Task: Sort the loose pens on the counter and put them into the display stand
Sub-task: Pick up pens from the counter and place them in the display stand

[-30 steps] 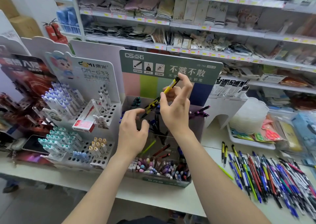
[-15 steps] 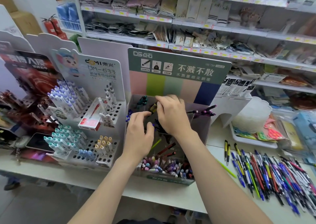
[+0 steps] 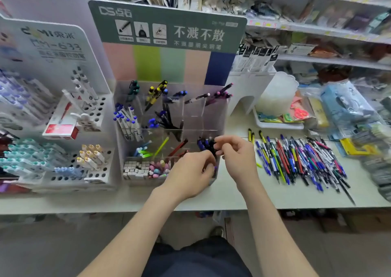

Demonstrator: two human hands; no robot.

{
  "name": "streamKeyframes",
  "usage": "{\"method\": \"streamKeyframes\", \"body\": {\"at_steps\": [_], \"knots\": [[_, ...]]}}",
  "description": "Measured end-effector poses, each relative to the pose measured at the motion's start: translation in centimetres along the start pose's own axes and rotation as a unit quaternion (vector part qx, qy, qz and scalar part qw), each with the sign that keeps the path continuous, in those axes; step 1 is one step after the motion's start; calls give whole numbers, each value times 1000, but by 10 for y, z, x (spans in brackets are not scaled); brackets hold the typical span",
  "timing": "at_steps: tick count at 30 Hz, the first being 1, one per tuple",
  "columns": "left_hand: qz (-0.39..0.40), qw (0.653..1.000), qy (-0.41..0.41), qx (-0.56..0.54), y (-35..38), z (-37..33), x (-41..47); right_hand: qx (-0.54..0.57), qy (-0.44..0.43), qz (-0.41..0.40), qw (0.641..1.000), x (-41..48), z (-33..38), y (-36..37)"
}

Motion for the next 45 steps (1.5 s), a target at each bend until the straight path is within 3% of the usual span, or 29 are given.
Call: {"method": "streamKeyframes", "body": {"at_steps": [5,9,16,18,21,24,27,32,36,40,45], "knots": [[97,995,-23,-21,57,-33,5,-35,146,-27,988,1,-71,-70],[142,988,-48,-41,109,-64,33,-110,160,7,981,13,-121,-121],[157,971,-181,15,210,-91,105,-224,136,104,959,43,-194,-197],[136,965,-226,1,232,-95,123,-242,124,116,955,54,-211,-210],[38,953,-290,-83,256,-97,145,-297,101,115,943,73,-233,-223],[-43,915,-371,-152,273,-93,160,-335,85,122,931,90,-250,-225],[-72,884,-433,-161,288,-87,176,-386,55,115,914,104,-260,-219],[-95,862,-483,-125,305,-73,211,-475,48,112,872,121,-279,-200],[-121,864,-487,-42,303,-64,236,-446,22,131,885,131,-285,-193],[-148,903,-402,-28,301,-55,259,-435,1,119,892,135,-288,-189],[-75,946,-315,8,312,-67,286,-448,38,136,883,138,-285,-170]]}}
Point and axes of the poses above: each hand's wrist, its own x-axis towards the middle knuckle, its own y-axis out of the palm, z = x × y, the point moved 2 cm from there along x, towards the middle knuckle, and after that the axes turned 8 degrees about -y, right-handed, at the moved point
